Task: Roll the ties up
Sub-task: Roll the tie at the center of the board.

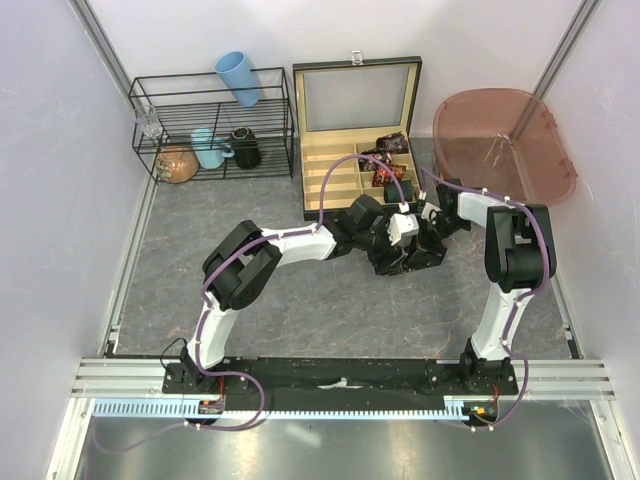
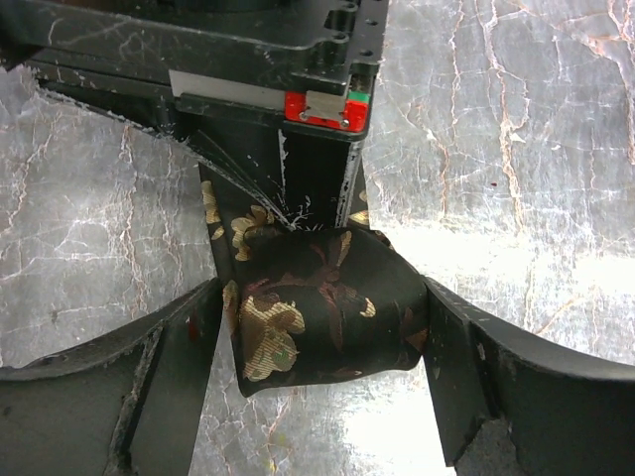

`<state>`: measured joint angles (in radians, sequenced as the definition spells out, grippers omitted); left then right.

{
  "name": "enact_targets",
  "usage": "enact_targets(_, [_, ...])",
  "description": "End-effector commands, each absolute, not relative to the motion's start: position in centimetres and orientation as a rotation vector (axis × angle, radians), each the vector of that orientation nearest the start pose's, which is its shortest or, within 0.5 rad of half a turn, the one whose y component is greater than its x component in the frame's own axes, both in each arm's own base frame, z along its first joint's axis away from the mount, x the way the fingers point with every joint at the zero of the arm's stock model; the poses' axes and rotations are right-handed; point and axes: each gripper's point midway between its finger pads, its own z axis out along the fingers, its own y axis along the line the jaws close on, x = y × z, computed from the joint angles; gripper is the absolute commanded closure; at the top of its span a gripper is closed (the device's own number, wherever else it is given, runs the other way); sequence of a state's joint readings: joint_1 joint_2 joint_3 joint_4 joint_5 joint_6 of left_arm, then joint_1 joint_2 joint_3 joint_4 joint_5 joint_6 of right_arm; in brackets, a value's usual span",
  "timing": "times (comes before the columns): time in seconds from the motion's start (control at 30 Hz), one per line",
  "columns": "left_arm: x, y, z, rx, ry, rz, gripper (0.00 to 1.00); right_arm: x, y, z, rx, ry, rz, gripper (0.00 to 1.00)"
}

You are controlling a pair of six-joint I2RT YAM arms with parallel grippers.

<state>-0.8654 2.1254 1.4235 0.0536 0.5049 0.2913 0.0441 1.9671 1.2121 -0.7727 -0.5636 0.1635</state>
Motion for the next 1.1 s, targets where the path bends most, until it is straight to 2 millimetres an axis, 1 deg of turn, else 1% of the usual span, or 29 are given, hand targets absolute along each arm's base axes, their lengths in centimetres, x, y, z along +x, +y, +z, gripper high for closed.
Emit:
enact_targets(0.0, [31.3, -47.3, 5.9, 1.404, 1.744, -0.851, 0.16, 31.9, 7.6, -3.0, 0.117, 3.052, 0.521, 1.0])
enact_targets(0.13, [31.2, -46.9, 4.1, 1.427, 1.789, -0.837, 0.21, 31.5, 8.3, -3.1, 0.094, 3.061, 0.568, 1.0])
enact_targets(0.23, [30.9, -46.5, 3.2, 1.449, 1.786, -0.828, 0.3, 30.9, 9.5, -2.9, 0.065, 3.056, 0.652, 1.0])
enact_targets(0.27, [30.8, -46.4, 3.2, 1.453, 1.783, -0.828, 0.37, 30.6, 10.1, -2.8, 0.039, 3.057, 0.671, 1.0])
enact_targets(0.3, [30.5, -46.0, 2.7, 1.462, 1.792, -0.825, 0.41, 29.9, 10.6, -2.9, 0.032, 3.064, 0.703, 1.0])
enact_targets(0.33, [30.4, -45.7, 2.5, 1.475, 1.79, -0.81, 0.45, 29.8, 11.3, -2.6, 0.015, 3.043, 0.747, 1.0])
enact_targets(0.37, [30.3, -45.3, 2.8, 1.478, 1.791, -0.798, 0.52, 29.3, 12.3, -2.4, -0.001, 3.043, 0.787, 1.0])
enact_targets(0.4, [29.8, -44.5, 2.2, 1.494, 1.807, -0.787, 0.56, 28.7, 12.8, -2.6, -0.006, 3.049, 0.803, 1.0])
enact_targets(0.43, [29.6, -43.9, 2.1, 1.514, 1.8, -0.767, 0.59, 28.7, 13.5, -2.1, -0.023, 3.025, 0.84, 1.0])
enact_targets(0.47, [29.4, -43.2, 1.9, 1.525, 1.81, -0.747, 0.66, 28.3, 14.3, -2.0, -0.054, 3.022, 0.861, 1.0])
enact_targets(0.53, [28.5, -41.7, 2.1, 1.565, 1.807, -0.727, 0.72, 28.0, 15.0, -1.5, -0.061, 3.017, 0.891, 1.0])
enact_targets(0.57, [28.0, -41.0, 2.0, 1.587, 1.819, -0.724, 0.78, 28.0, 15.6, -1.0, -0.076, 3.004, 0.931, 1.0])
enact_targets(0.6, [27.7, -40.5, 2.1, 1.61, 1.812, -0.713, 0.81, 28.1, 15.9, -0.6, -0.064, 2.998, 0.953, 1.0])
enact_targets(0.63, [27.5, -40.2, 1.9, 1.624, 1.817, -0.71, 0.84, 28.1, 16.0, -0.3, -0.065, 2.998, 0.969, 0.99])
enact_targets(0.67, [27.4, -39.9, 1.8, 1.637, 1.826, -0.709, 0.89, 28.1, 16.2, 0.2, -0.069, 2.99, 1.003, 0.95])
enact_targets(0.7, [27.1, -39.5, 1.5, 1.666, 1.837, -0.704, 0.91, 28.7, 16.1, 0.8, -0.089, 2.97, 1.007, 0.86])
enact_targets(0.73, [26.9, -39.4, 1.3, 1.683, 1.841, -0.711, 0.95, 28.5, 15.9, 1.4, -0.09, 2.98, 1.017, 0.83])
enact_targets(0.77, [26.8, -39.2, 1.2, 1.697, 1.842, -0.717, 0.96, 28.9, 15.8, 2.1, -0.093, 2.959, 1.057, 0.8])
enact_targets(0.8, [26.6, -39.0, 1.0, 1.721, 1.85, -0.718, 0.97, 30.0, 15.5, 3.2, -0.111, 2.925, 1.059, 0.78])
enact_targets(0.83, [26.4, -38.9, 0.8, 1.735, 1.856, -0.731, 0.98, 30.5, 14.9, 4.0, -0.111, 2.905, 1.07, 0.77])
enact_targets(0.87, [26.2, -38.9, 0.7, 1.748, 1.855, -0.738, 0.98, 31.7, 14.8, 5.1, -0.122, 2.862, 1.08, 0.75])
enact_targets(0.9, [26.3, -38.8, 0.6, 1.755, 1.863, -0.734, 0.98, 32.3, 14.5, 5.7, -0.117, 2.839, 1.087, 0.75])
enact_targets(0.93, [26.1, -38.7, 0.4, 1.766, 1.866, -0.745, 0.98, 32.7, 14.0, 5.9, -0.102, 2.834, 1.079, 0.74])
enact_targets(0.97, [26.1, -38.8, 0.4, 1.772, 1.864, -0.751, 0.98, 33.0, 14.0, 6.0, -0.106, 2.829, 1.074, 0.73])
enact_targets(1.07, [26.2, -38.7, 0.3, 1.778, 1.877, -0.75, 0.98, 32.0, 13.9, 4.7, -0.082, 2.885, 1.085, 0.74])
